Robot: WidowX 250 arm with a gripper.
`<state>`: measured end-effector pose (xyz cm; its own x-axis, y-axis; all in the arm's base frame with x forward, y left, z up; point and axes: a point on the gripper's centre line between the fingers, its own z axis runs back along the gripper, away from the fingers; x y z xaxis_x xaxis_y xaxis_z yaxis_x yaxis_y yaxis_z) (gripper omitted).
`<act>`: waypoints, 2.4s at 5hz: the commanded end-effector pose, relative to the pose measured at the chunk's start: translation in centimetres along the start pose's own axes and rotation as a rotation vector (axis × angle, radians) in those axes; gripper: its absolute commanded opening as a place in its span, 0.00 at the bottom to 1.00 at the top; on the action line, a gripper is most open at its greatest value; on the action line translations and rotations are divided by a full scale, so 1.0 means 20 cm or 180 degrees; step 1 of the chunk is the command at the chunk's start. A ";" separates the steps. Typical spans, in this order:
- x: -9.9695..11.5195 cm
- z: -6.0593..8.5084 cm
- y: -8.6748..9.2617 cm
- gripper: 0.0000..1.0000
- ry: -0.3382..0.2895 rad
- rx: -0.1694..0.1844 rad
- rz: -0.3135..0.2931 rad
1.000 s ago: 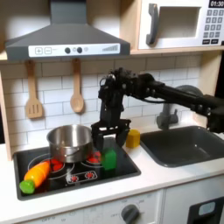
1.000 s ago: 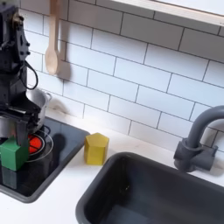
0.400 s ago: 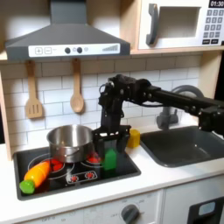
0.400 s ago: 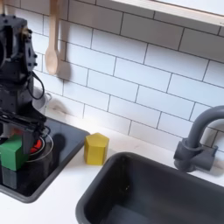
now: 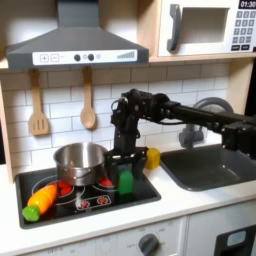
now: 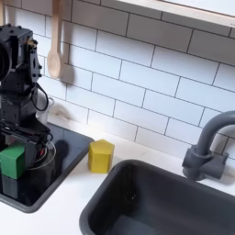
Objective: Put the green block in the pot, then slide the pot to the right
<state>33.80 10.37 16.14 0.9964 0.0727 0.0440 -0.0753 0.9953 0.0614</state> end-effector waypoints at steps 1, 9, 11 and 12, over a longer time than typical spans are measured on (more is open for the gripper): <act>0.01 -0.05 -0.01 1.00 0.0088 -0.0034 -0.0012; -0.02 -0.11 -0.04 0.00 0.0289 -0.0136 -0.0052; -0.01 -0.07 -0.03 0.00 0.0208 -0.0155 -0.0074; -0.01 -0.04 -0.04 0.00 0.0162 -0.0180 -0.0140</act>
<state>33.38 9.53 14.78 0.9991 0.0312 -0.0271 -0.0312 0.9995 0.0011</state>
